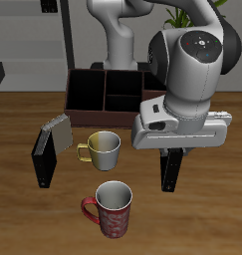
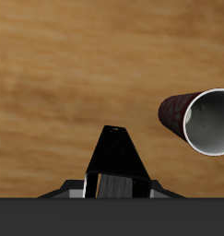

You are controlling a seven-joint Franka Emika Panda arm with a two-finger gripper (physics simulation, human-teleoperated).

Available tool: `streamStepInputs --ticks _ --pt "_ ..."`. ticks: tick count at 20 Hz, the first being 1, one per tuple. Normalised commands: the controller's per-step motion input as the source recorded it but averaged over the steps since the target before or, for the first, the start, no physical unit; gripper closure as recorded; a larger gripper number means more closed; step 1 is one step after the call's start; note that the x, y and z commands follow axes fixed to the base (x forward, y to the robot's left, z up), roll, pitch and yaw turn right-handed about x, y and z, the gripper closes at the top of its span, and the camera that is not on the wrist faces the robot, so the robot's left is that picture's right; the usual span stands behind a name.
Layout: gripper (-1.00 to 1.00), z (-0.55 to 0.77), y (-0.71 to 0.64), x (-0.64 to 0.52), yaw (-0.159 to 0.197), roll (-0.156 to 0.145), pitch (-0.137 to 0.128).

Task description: Place the left black book into the back desk caddy's left compartment and place the yellow book into the back desk caddy's right compartment and place the right black book into the back desk caddy's right compartment

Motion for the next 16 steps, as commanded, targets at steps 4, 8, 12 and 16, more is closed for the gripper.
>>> streamStepInputs --ticks 4,8,12,16 --pt "1.0 0.69 -0.18 -0.53 0.075 -0.03 -0.071" --pt "1.0 0.56 -0.28 -0.55 0.003 0.023 -0.079" --pt "1.0 0.43 -0.28 -0.55 0.08 0.013 -0.14" --pt "1.0 0.33 -0.37 -0.58 0.059 -0.019 -0.131"
